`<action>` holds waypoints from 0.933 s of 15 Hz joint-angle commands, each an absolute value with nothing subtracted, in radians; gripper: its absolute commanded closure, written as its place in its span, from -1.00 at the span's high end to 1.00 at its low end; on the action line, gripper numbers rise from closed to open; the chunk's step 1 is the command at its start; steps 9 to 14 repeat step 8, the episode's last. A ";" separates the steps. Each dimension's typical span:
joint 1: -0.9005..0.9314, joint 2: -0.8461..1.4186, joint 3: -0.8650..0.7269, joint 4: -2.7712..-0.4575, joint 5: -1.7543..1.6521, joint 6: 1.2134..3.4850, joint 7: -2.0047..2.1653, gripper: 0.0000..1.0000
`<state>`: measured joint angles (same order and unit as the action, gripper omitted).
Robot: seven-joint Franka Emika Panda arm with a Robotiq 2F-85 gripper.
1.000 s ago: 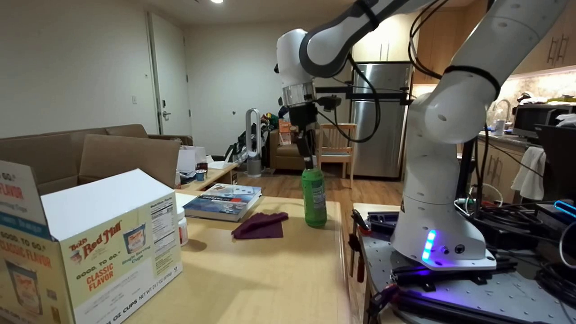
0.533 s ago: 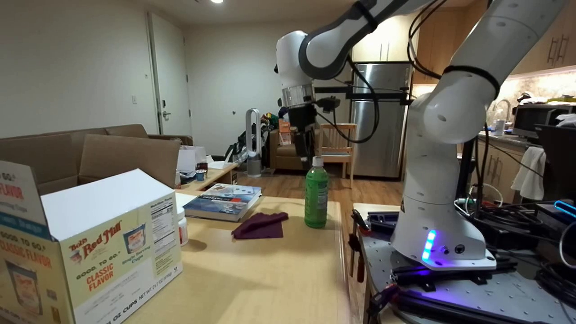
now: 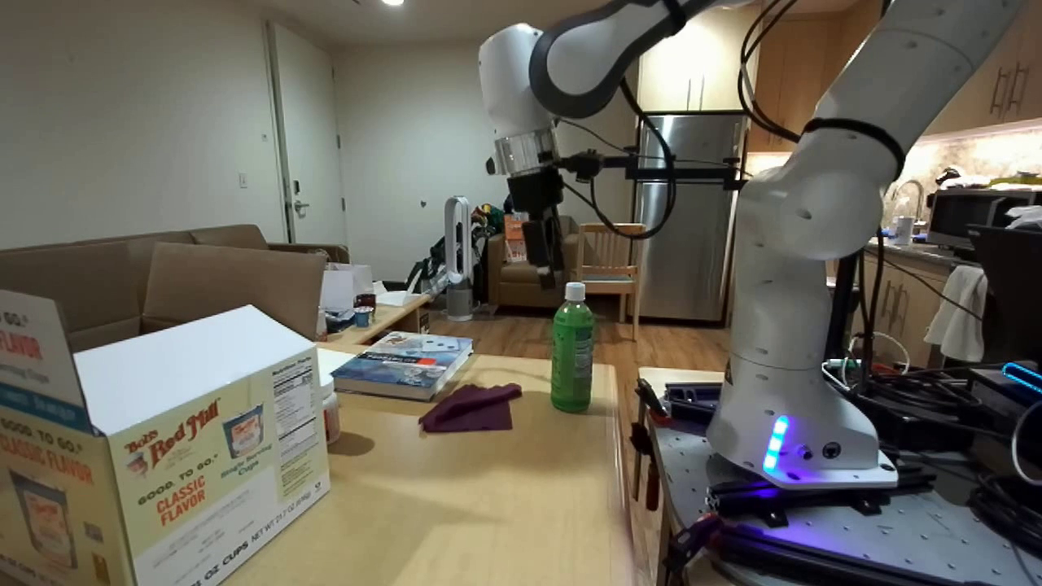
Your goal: Move the green bottle to the right
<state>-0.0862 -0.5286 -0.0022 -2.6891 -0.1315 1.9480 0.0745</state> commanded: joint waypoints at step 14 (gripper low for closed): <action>-0.029 -0.511 0.031 -2.550 -0.097 1.787 0.108 1.00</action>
